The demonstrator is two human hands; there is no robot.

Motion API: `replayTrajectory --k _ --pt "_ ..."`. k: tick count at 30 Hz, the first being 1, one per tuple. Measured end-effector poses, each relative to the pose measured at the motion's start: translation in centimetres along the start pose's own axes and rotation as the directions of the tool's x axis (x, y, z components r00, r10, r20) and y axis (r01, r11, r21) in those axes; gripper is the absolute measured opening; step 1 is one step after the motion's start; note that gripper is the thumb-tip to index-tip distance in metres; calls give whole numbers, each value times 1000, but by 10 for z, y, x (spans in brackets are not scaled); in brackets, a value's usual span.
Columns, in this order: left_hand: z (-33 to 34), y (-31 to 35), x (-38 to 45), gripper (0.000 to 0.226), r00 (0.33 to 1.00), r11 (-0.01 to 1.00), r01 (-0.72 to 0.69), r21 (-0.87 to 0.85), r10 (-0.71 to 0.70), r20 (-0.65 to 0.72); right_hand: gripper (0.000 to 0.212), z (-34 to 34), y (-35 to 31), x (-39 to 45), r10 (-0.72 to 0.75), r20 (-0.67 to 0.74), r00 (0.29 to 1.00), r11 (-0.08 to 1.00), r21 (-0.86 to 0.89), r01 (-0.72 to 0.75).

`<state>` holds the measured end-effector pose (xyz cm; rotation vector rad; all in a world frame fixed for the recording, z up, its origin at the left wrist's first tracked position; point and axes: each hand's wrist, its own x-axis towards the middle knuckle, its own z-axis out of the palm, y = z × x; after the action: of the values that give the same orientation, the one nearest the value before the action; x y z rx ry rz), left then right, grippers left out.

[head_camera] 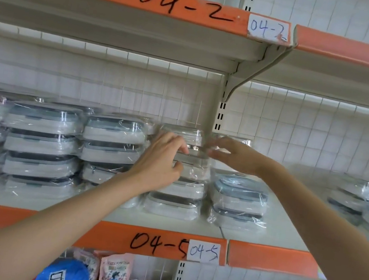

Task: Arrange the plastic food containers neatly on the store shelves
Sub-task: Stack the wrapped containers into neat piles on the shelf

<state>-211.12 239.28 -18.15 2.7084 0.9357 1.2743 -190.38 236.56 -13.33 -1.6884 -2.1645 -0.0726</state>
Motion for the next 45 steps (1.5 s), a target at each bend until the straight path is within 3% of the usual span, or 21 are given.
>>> replayTrajectory --k 5,10,14,20,25,30,33,36,41,45 --pt "38 39 17 20 992 993 -117 -29 118 40 29 -14 50 -37 223 -117 968 971 -60 -231" --pt "88 73 36 37 940 952 -304 24 296 172 24 1 88 -66 424 -102 900 891 -128 -435" --pt "121 83 43 38 908 946 -325 -25 319 273 27 8 108 -80 532 -100 841 826 -154 -541" --pt "137 82 38 43 915 927 -368 73 347 207 31 20 145 -100 666 -34 745 735 -136 -664" --pt "157 101 41 50 955 926 -293 238 272 119 31 19 188 -119 630 -42 775 763 -148 -629" --pt "185 141 72 47 972 911 -223 348 180 150 34 1 231 -125 536 8 844 828 -197 -524" --pt "213 163 88 42 965 921 -216 324 149 218 35 -2 254 -123 431 55 901 882 -236 -407" --pt "242 176 103 39 963 932 -165 322 81 258 32 2 273 -127 330 -11 944 923 -205 -325" --pt "273 167 108 29 959 967 59 246 -123 255 28 20 289 -144 295 -198 935 949 -53 -310" --pt "279 153 105 22 949 964 197 179 -233 211 29 27 293 -139 276 -202 940 957 -35 -289"
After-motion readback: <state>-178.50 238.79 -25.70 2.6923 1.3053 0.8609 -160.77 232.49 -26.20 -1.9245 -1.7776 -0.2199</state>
